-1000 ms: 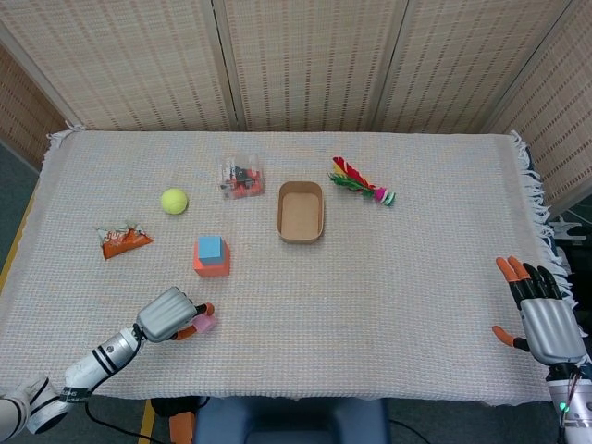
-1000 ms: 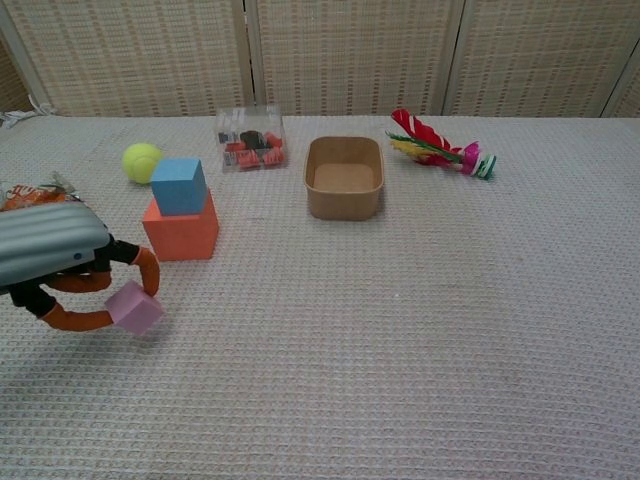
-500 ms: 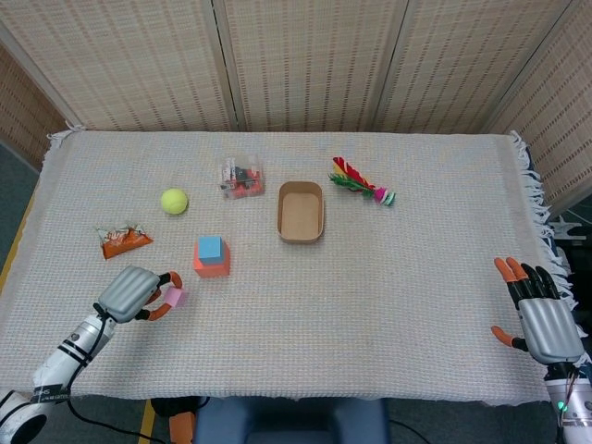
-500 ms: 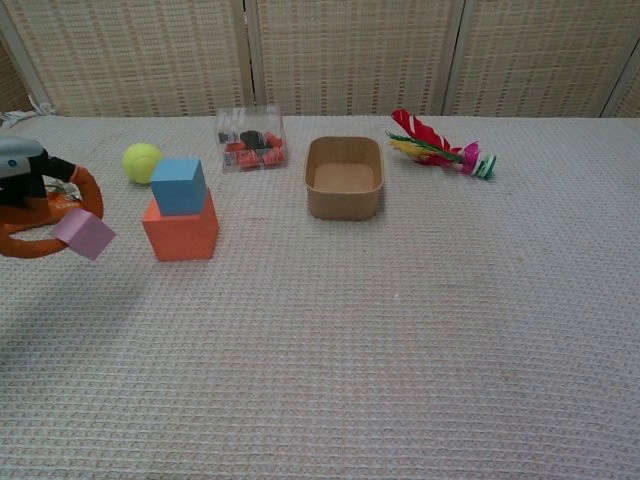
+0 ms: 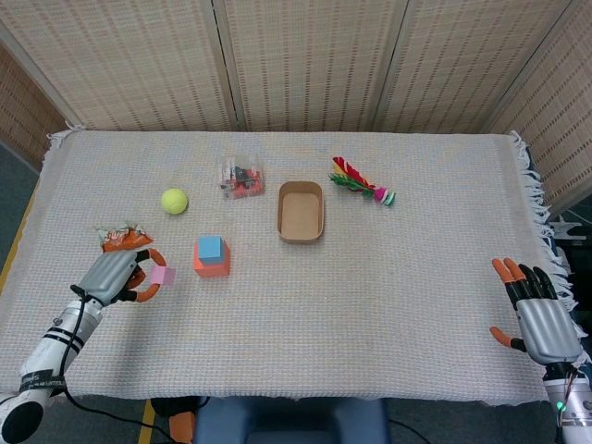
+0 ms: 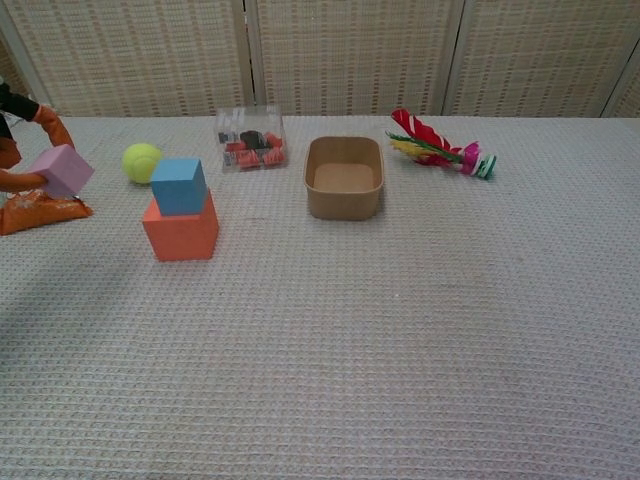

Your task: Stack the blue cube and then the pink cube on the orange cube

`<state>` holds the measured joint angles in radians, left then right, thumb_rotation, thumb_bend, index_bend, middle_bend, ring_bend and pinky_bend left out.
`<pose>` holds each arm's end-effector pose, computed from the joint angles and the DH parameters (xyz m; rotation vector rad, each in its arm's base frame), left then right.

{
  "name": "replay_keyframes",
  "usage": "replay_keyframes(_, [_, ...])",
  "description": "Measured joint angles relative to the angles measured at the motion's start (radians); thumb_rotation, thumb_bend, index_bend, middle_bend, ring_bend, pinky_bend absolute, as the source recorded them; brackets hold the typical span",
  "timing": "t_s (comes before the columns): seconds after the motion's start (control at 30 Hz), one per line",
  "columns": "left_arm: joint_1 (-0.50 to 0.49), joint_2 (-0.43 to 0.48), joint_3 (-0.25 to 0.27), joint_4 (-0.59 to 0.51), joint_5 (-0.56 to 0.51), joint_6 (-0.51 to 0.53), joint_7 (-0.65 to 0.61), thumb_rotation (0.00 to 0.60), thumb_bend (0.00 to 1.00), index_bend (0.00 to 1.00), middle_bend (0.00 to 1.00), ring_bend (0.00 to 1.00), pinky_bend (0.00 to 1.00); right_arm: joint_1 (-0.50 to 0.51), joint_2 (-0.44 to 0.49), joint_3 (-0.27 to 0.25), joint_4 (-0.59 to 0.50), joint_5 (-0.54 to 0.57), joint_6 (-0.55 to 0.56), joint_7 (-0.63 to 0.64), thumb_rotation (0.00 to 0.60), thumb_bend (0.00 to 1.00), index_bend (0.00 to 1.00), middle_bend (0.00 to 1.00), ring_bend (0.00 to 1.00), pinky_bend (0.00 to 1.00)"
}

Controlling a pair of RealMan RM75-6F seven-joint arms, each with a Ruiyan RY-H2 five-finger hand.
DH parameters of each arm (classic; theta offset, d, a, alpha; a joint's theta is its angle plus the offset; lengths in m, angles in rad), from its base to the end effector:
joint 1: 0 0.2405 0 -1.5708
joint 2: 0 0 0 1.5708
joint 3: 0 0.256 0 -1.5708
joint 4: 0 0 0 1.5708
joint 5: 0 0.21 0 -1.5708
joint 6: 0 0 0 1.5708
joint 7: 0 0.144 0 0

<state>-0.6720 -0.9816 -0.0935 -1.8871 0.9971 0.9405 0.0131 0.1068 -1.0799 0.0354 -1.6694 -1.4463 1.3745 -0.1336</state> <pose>-0.1938 0.3143 0.1245 -1.6538 -1.2789 -0.8841 -0.3129 -0.1829 0.1524 1.4666 -0.9152 0.7365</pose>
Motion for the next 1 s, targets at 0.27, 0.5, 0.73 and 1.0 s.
replay_keyframes(0.27, [-0.085,-0.038,-0.055,-0.016,-0.236,-0.026,0.097,0.600,0.41,0.47,1.00,1.00,1.00,0.001,0.004,0.002,0.000,0.004,-0.003,0.006,0.600,0.06,0.00,0.00,0.00,0.00])
replay_keyframes(0.5, [-0.200,-0.101,-0.079,-0.003,-0.450,0.001,0.279,0.600,0.41,0.47,1.00,1.00,1.00,0.000,0.008,0.001,0.000,0.002,0.000,0.014,0.600,0.06,0.00,0.00,0.00,0.00])
replay_keyframes(0.73, [-0.289,-0.160,-0.116,0.024,-0.599,0.046,0.366,0.600,0.41,0.47,1.00,1.00,1.00,-0.002,0.016,0.004,0.000,0.005,0.002,0.028,0.600,0.06,0.00,0.00,0.00,0.00])
replay_keyframes(1.0, [-0.317,-0.182,-0.138,0.031,-0.656,0.075,0.395,0.600,0.41,0.49,1.00,1.00,1.00,-0.003,0.019,0.004,-0.001,0.004,0.001,0.034,0.600,0.06,0.00,0.00,0.00,0.00])
